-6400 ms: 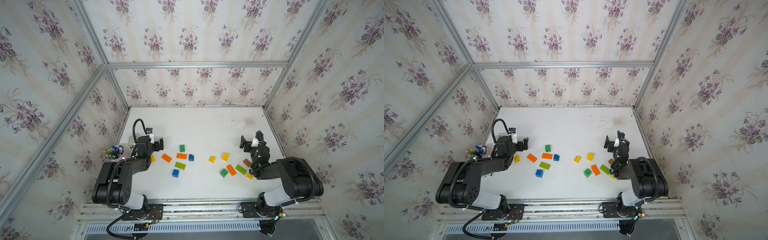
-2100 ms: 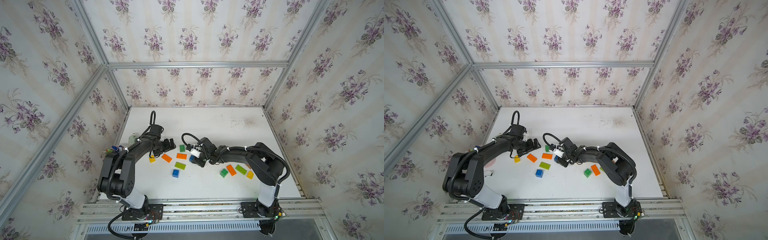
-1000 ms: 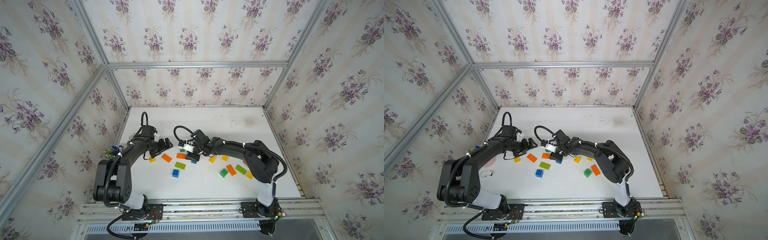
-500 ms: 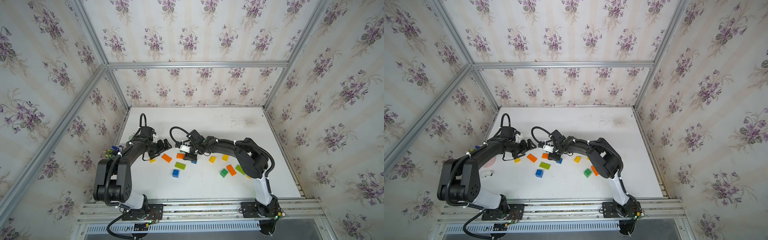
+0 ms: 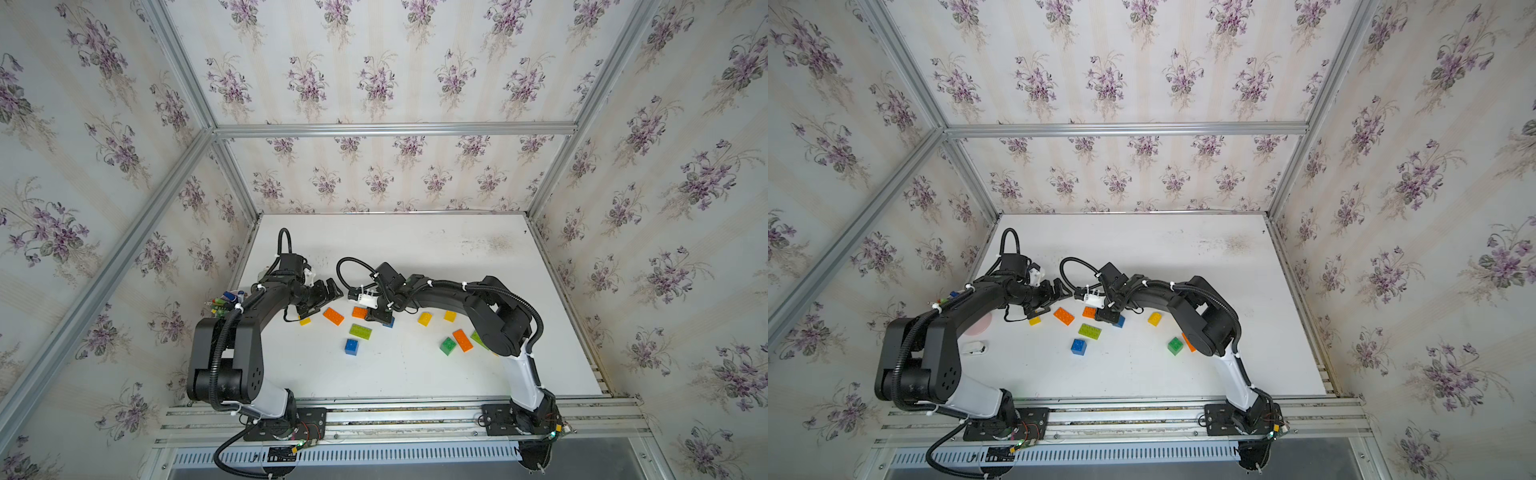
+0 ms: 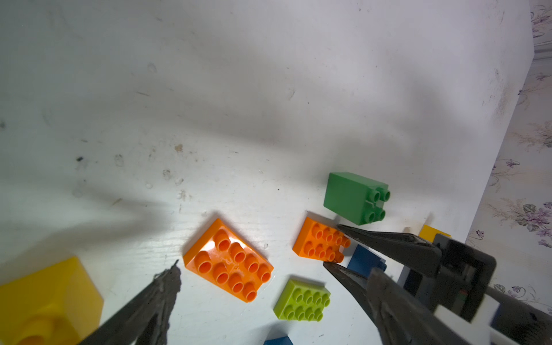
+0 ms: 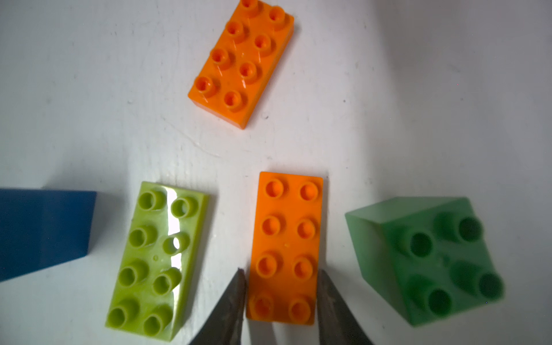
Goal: Assemble a fork with lego
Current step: Pick up the lego brick from the center of the board, then assemble the lego brick with the lego brick.
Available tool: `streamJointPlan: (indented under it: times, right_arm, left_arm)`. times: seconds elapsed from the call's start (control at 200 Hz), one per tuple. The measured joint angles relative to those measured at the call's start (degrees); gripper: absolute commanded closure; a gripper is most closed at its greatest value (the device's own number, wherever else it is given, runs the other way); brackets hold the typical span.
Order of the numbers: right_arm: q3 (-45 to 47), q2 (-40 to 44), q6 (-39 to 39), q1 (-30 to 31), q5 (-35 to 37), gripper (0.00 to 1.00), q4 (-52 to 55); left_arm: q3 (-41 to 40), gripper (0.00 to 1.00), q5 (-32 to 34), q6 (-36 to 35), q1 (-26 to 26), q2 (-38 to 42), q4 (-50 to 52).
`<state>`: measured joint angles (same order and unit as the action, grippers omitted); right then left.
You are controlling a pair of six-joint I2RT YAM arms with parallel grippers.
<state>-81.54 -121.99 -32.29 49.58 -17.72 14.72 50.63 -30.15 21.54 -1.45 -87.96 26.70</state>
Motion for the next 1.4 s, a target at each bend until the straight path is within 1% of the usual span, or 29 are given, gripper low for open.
streamJointPlan:
  times: [0.09, 0.175, 0.33, 0.425, 0.59, 0.729, 0.949, 1.084, 1.279, 1.404]
  right_arm:
    - [0.39, 0.17, -1.11, 0.0, -0.17, 0.71, -0.5]
    - [0.92, 0.63, -2.71, 0.02, -0.2, 0.74, -0.85]
    - [1.4, 1.92, -5.31, -0.07, -0.22, 0.75, 0.98]
    - [1.29, 3.52, -6.23, -0.57, -1.42, 0.75, 2.38]
    - [0.87, 6.78, -7.52, -2.12, -3.56, 0.75, 3.02]
    - [-1.36, 7.08, -9.57, -4.11, -4.76, 0.76, 4.17]
    - [-5.79, 4.79, -13.97, -6.95, -7.04, 0.76, 5.62]
    - [-8.13, 2.62, -16.46, -8.04, -9.27, 0.77, 6.75]
    - [-12.04, -0.87, -18.53, -8.72, -11.74, 0.78, 8.48]
    - [-13.94, -2.93, -18.97, -8.85, -12.61, 0.78, 10.29]
  left_arm:
    - [0.0, 0.0, -0.04, -0.02, -0.09, 0.0, 0.02]
    - [0.02, 0.0, -0.09, -0.02, -0.09, 0.0, 0.33]
    - [0.55, 0.0, -0.44, -0.52, -0.09, 0.46, 1.79]
    - [1.11, 0.0, -1.03, -0.68, -0.09, 0.68, 2.21]
    - [2.16, 0.0, -2.47, -0.7, -0.13, 0.68, 2.64]
    - [3.04, 0.0, -4.85, -0.68, -0.11, 0.22, 2.73]
    - [5.75, 0.0, -10.99, -1.11, 1.36, -2.56, 2.73]
    - [6.56, 0.03, -14.32, -1.38, 2.62, -4.48, 2.64]
    - [7.17, 0.05, -16.68, -1.46, 3.91, -7.67, 1.53]
    - [7.69, 0.09, -17.49, -0.92, 4.92, -9.6, -0.07]
